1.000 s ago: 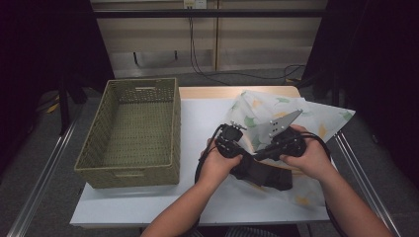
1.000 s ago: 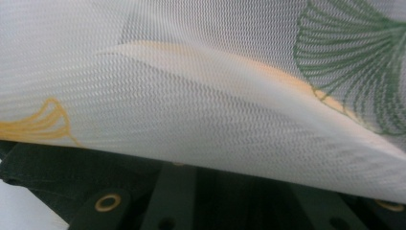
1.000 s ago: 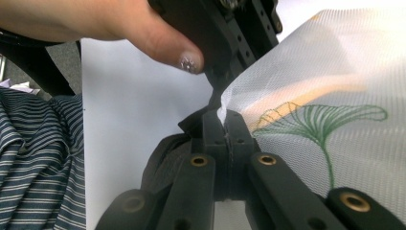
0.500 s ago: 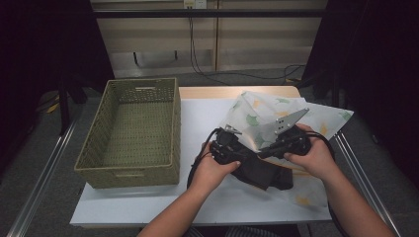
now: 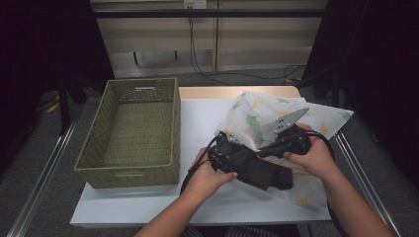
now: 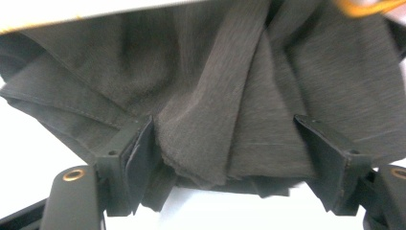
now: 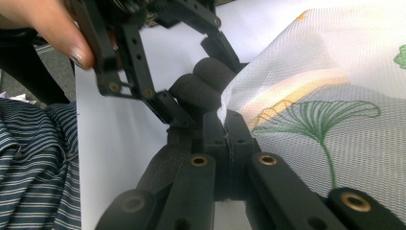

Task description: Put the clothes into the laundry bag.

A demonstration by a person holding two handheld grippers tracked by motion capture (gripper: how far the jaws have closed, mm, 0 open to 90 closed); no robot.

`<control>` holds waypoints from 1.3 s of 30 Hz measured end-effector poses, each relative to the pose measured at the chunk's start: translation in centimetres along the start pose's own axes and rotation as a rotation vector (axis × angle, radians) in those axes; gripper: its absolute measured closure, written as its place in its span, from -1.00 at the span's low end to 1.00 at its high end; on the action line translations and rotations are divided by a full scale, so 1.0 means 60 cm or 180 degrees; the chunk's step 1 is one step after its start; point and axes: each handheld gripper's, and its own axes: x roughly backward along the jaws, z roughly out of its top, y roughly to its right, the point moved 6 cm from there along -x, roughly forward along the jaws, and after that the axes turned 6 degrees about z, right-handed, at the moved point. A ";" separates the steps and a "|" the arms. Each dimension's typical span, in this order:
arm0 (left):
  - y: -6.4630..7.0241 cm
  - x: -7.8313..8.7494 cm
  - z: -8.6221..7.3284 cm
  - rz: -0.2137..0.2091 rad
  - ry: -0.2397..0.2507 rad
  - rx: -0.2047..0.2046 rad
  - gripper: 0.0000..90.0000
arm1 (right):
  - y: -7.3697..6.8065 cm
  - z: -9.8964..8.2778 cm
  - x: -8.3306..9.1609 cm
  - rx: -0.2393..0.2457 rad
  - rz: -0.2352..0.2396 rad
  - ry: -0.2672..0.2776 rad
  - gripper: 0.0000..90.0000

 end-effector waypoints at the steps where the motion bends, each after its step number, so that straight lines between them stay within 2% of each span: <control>1: 0.000 -0.005 -0.001 0.0040 -0.0006 -0.0006 -0.50 | 0.000 0.000 0.000 -0.0002 0.0007 0.0002 1.00; 2: -0.003 -0.011 -0.003 0.0034 -0.0026 -0.0043 -0.53 | 0.001 0.000 0.001 -0.0002 0.0000 0.0007 1.00; 3: -0.001 -0.017 -0.003 0.0025 0.0000 0.0017 -0.53 | 0.001 0.000 0.001 -0.0003 0.0004 0.0013 1.00; 4: -0.003 -0.021 -0.005 -0.0011 -0.0055 -0.0038 -0.53 | 0.001 -0.001 0.002 -0.0009 -0.0002 0.0011 1.00; 5: -0.004 -0.026 -0.006 0.0034 -0.0064 -0.0035 -0.55 | 0.001 -0.001 0.002 -0.0002 0.0001 0.0014 1.00; 6: -0.006 -0.029 -0.007 0.0018 -0.0085 -0.0081 -0.56 | 0.001 -0.001 0.002 -0.0010 0.0015 0.0014 1.00; 7: -0.004 -0.033 -0.006 0.0017 -0.0049 -0.0007 -0.56 | 0.001 -0.001 0.002 -0.0015 0.0000 0.0011 1.00; 9: -0.007 -0.036 -0.009 0.0014 -0.0129 -0.0081 -0.55 | 0.002 -0.001 0.003 -0.0016 0.0005 0.0018 1.00; 10: -0.005 -0.039 -0.008 0.0035 -0.0101 -0.0029 -0.54 | 0.002 -0.002 0.003 -0.0015 0.0003 0.0019 1.00; 11: -0.005 -0.041 -0.008 -0.0007 -0.0100 -0.0022 -0.51 | 0.002 -0.002 0.003 -0.0030 0.0002 0.0017 1.00; 12: -0.005 -0.042 -0.007 0.0022 -0.0106 -0.0029 -0.50 | 0.002 -0.002 0.003 -0.0033 0.0007 0.0022 1.00; 13: -0.007 -0.043 -0.008 -0.0001 -0.0162 -0.0100 -0.49 | 0.003 -0.002 0.002 -0.0026 0.0010 0.0022 1.00; 15: -0.004 -0.049 -0.008 -0.0032 -0.0127 -0.0037 -0.48 | 0.003 -0.002 0.002 -0.0025 -0.0002 0.0013 1.00; 16: -0.007 -0.049 -0.010 -0.0010 -0.0198 -0.0139 -0.47 | 0.002 -0.002 0.002 -0.0021 0.0003 0.0006 1.00; 17: -0.004 -0.054 -0.009 -0.0041 -0.0122 -0.0068 -0.45 | 0.002 -0.002 0.001 -0.0028 0.0008 0.0013 1.00; 18: -0.006 -0.056 -0.010 -0.0057 -0.0154 -0.0107 -0.42 | 0.003 -0.002 0.001 -0.0023 0.0013 0.0013 1.00; 19: -0.003 -0.058 -0.010 -0.0041 -0.0113 -0.0046 -0.37 | 0.003 -0.002 0.000 -0.0029 0.0008 0.0014 1.00; 22: -0.002 -0.057 -0.012 -0.0076 -0.0203 -0.0217 -0.19 | 0.004 -0.003 -0.001 -0.0032 0.0026 0.0023 1.00; 26: 0.001 -0.059 -0.010 -0.0193 -0.0192 -0.0198 0.16 | 0.004 -0.003 -0.002 -0.0031 0.0016 0.0024 1.00; 27: 0.002 -0.059 -0.009 -0.0191 -0.0156 -0.0123 0.29 | 0.004 -0.002 -0.002 -0.0026 0.0023 0.0032 1.00; 28: 0.000 -0.058 -0.009 -0.0185 -0.0182 -0.0162 0.39 | 0.004 -0.002 -0.002 -0.0024 0.0027 0.0034 1.00; 29: 0.001 -0.057 -0.009 -0.0187 -0.0170 -0.0121 0.48 | 0.004 -0.001 -0.002 -0.0019 0.0026 0.0039 1.00; 30: -0.001 -0.055 -0.010 -0.0148 -0.0191 -0.0167 0.55 | 0.004 -0.001 -0.001 -0.0016 0.0014 0.0032 1.00; 33: 0.003 -0.049 -0.009 -0.0072 -0.0156 -0.0186 0.67 | 0.004 0.000 -0.002 -0.0019 0.0020 0.0034 1.00; 34: 0.003 -0.049 -0.007 -0.0022 -0.0098 -0.0155 0.70 | 0.004 0.001 -0.002 -0.0015 0.0033 0.0037 1.00; 35: 0.003 -0.045 -0.006 -0.0038 -0.0068 -0.0076 0.71 | 0.003 0.001 -0.002 -0.0009 0.0032 0.0035 1.00; 36: 0.003 -0.044 -0.003 -0.0001 0.0064 0.0050 0.72 | 0.002 0.002 -0.003 0.0002 0.0050 0.0041 1.00; 39: 0.001 -0.030 0.009 0.0042 0.0194 0.0103 0.74 | 0.002 0.004 -0.002 0.0004 0.0011 0.0047 1.00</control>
